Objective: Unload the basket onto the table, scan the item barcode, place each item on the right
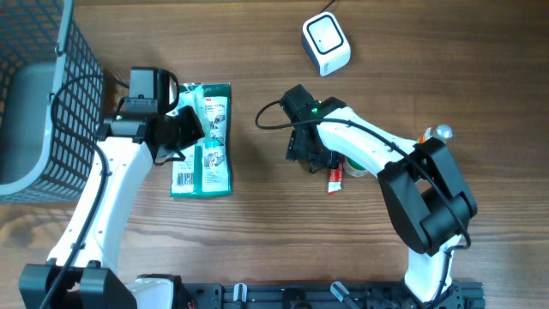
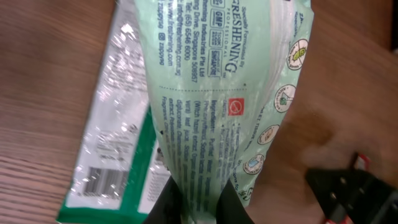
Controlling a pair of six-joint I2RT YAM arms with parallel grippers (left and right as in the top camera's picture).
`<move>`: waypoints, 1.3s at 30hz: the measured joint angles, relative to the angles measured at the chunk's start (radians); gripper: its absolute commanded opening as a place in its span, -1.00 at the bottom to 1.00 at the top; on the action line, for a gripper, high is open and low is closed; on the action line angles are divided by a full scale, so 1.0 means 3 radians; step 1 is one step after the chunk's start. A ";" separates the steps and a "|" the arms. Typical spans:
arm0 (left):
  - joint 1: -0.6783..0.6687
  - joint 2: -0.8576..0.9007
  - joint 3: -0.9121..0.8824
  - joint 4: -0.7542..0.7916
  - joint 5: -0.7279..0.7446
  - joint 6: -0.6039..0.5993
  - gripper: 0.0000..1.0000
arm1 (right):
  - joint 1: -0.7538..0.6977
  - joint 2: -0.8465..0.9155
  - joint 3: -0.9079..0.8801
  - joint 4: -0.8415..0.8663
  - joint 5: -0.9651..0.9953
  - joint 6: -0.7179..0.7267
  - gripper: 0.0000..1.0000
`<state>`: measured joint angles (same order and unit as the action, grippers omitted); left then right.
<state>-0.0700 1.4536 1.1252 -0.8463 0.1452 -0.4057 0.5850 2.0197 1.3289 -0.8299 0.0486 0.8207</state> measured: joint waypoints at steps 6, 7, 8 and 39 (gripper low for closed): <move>-0.0146 0.0112 -0.0200 0.0076 0.0247 0.0000 -0.92 | 0.0000 0.0000 0.0001 0.0001 -0.0001 0.0000 0.50; -0.0189 0.0158 -0.0271 0.0149 0.0263 0.0001 -0.92 | 0.0000 0.0000 0.0000 0.0001 -0.0001 -0.0001 0.50; -0.0233 0.0214 -0.0355 0.0242 0.0299 0.0001 -0.92 | 0.0000 0.0000 0.0000 0.0001 -0.0001 -0.0008 0.50; -0.0779 0.0765 -0.0266 0.0445 0.0295 0.0322 0.21 | -0.0086 -0.0033 0.0245 0.0001 -0.0402 -0.0543 -0.48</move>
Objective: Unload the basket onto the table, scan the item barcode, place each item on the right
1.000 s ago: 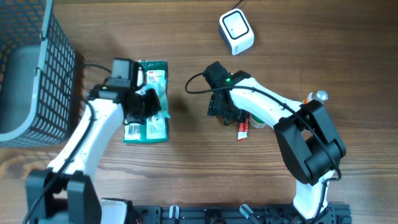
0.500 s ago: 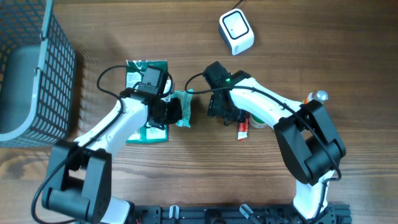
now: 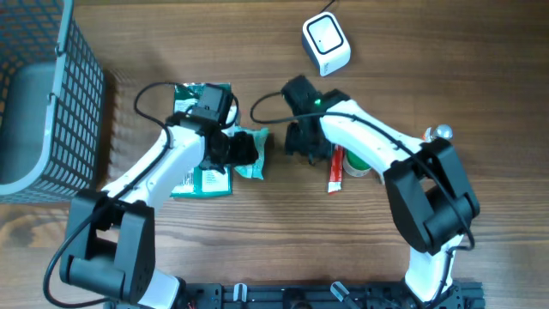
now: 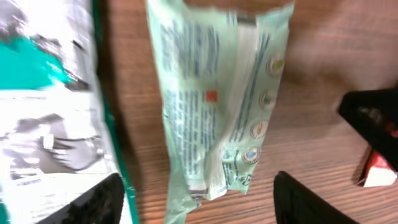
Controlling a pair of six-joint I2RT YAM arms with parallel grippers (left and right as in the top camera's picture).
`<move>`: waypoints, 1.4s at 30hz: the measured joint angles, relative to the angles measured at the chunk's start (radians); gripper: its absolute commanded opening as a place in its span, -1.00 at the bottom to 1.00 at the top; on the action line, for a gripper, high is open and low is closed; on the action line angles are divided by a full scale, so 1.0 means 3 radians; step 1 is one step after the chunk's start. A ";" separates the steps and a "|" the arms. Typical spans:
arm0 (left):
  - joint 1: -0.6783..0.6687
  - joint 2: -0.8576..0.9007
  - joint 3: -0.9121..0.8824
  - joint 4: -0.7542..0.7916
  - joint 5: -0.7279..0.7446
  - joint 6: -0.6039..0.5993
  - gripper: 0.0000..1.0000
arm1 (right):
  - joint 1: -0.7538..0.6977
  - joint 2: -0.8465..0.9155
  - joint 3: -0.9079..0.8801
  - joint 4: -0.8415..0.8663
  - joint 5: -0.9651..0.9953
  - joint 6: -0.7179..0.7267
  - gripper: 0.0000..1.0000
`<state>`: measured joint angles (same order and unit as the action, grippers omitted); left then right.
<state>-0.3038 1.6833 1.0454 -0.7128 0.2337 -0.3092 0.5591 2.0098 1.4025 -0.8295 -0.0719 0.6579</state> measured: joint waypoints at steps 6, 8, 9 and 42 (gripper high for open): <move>0.0083 -0.0014 0.0072 -0.0220 -0.0067 0.0070 -0.92 | -0.0048 -0.0234 0.0141 0.0404 -0.0683 -0.0156 -0.91; 0.0083 -0.0014 0.0072 -0.0287 -0.0071 0.0108 -0.92 | -0.0032 -0.0233 0.0137 0.0544 -0.0823 -0.0169 -0.91; 0.0085 -0.0014 0.0072 -0.0304 -0.0078 0.0136 -0.92 | -0.0025 -0.0233 0.0132 0.0631 -0.0877 -0.0178 -0.91; 0.0276 0.0006 -0.0498 0.0637 0.0103 -0.0014 -0.92 | 0.0109 0.0395 0.0023 0.1160 -0.1575 -0.0266 -0.91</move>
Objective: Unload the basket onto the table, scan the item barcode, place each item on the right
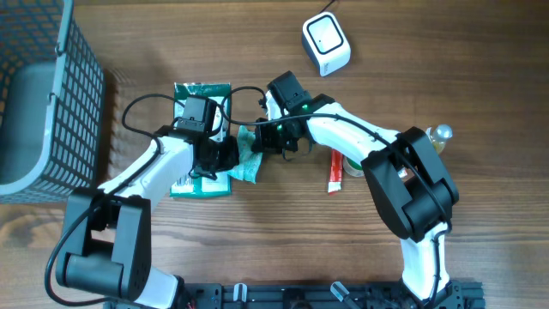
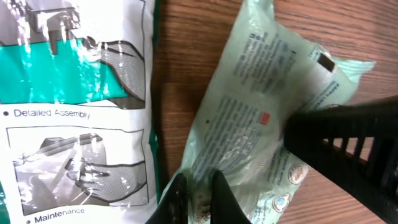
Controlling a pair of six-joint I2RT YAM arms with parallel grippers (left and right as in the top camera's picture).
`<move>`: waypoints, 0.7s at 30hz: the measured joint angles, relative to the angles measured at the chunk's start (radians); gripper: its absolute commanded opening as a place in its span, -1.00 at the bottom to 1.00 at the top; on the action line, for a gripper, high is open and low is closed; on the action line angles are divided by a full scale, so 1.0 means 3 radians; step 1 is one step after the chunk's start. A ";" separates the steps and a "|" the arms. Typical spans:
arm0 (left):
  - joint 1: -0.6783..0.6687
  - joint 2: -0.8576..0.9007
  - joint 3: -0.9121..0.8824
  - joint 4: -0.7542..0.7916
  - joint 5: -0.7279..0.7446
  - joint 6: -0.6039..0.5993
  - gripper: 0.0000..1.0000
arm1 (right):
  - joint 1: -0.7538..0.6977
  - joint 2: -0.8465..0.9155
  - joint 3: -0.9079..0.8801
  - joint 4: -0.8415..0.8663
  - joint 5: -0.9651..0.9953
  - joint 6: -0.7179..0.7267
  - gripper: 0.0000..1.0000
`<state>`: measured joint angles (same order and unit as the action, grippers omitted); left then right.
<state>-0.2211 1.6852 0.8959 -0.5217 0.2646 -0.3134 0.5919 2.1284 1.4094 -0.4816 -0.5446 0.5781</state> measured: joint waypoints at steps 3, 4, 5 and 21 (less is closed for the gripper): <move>-0.0005 0.0000 0.0000 0.0000 -0.0042 -0.0013 -0.92 | 0.0005 0.0000 0.0001 -0.0014 0.0022 0.0001 -0.91; -0.0005 0.0000 0.0000 -0.0001 -0.0046 -0.0015 -0.92 | 0.0008 0.0000 0.0001 -0.0014 0.0025 0.0001 -0.91; -0.0005 0.0000 0.0004 -0.0015 -0.0055 -0.0022 -0.92 | 0.0009 0.0000 0.0001 -0.0014 0.0034 0.0001 -0.91; 0.0024 -0.0295 0.0103 -0.0449 -0.0292 -0.0028 -0.92 | -0.0019 -0.0209 0.0001 -0.0266 -0.0305 -0.0027 -0.91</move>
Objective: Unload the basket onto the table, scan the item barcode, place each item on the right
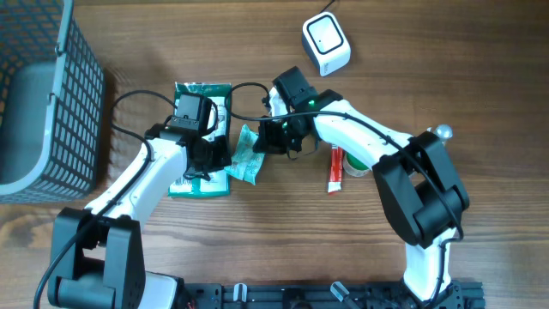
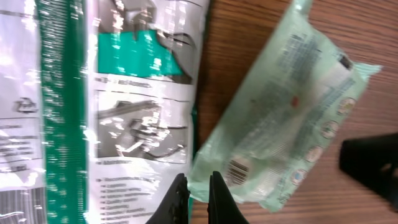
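Observation:
A light green wipes packet [image 1: 247, 160] lies on the wooden table at mid-left; its barcode [image 2: 239, 168] faces up in the left wrist view. My left gripper [image 2: 198, 182] is shut on the packet's [image 2: 280, 118] near corner, right beside a green-and-white bag [image 2: 112, 93]. In the overhead view the left gripper [image 1: 220, 156] sits at the packet's left side. My right gripper [image 1: 268, 140] hovers at the packet's upper right end; its jaws do not show clearly. The white scanner [image 1: 326, 43] stands at the back, right of centre.
The green-and-white bag [image 1: 202, 93] lies under my left wrist. A red tube [image 1: 334, 172] and a small green item [image 1: 356, 168] lie under the right arm. A dark wire basket [image 1: 51, 94] fills the left edge.
In the left wrist view the right gripper's dark finger no longer lies over the packet; it shows at the right edge. My left gripper grips nearer the packet's corner, and the barcode now shows.
My left gripper first held the packet up over the bag. Then it stood open with the packet lying on the table right of the bag. Later it was shut on the packet with the right gripper upon it, and it still holds it now.

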Controlling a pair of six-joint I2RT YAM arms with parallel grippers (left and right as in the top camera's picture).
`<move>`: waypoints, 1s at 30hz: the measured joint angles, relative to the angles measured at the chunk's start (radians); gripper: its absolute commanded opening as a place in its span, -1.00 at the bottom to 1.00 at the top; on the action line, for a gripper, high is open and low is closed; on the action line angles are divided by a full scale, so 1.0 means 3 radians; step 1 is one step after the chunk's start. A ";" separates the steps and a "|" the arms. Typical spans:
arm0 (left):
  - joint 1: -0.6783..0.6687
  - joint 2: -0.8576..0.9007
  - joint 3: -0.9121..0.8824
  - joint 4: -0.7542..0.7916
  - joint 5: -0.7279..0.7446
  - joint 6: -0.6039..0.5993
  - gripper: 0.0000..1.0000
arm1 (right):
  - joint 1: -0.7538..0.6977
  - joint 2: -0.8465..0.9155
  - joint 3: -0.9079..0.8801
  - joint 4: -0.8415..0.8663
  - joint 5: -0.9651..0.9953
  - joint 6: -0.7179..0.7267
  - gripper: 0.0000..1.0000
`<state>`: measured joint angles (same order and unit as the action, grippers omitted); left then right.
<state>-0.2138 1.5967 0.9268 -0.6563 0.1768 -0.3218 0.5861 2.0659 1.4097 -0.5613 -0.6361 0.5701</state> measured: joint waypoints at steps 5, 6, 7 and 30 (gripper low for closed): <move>0.0000 0.0003 0.0000 0.0005 0.0203 -0.0008 -0.92 | 0.0154 0.0000 -0.0004 -0.0094 -0.0074 0.0000 -0.91; 0.0000 0.0009 0.0000 0.0014 0.0216 -0.0008 -0.92 | 0.0160 0.0000 -0.0004 -0.0098 -0.0076 0.0000 -0.91; 0.0000 0.0027 0.0000 0.0029 0.0228 -0.0008 -0.92 | 0.0160 0.0000 -0.0004 -0.0098 -0.0078 0.0000 -0.91; 0.0000 0.0254 -0.0004 0.0206 0.0215 -0.0008 -0.92 | 0.0270 0.0206 -0.0004 -0.0371 0.0276 0.0109 -0.91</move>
<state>-0.2138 1.6730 0.9257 -0.5945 0.2413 -0.3241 0.6670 2.1277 1.4086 -0.6727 -0.5533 0.6029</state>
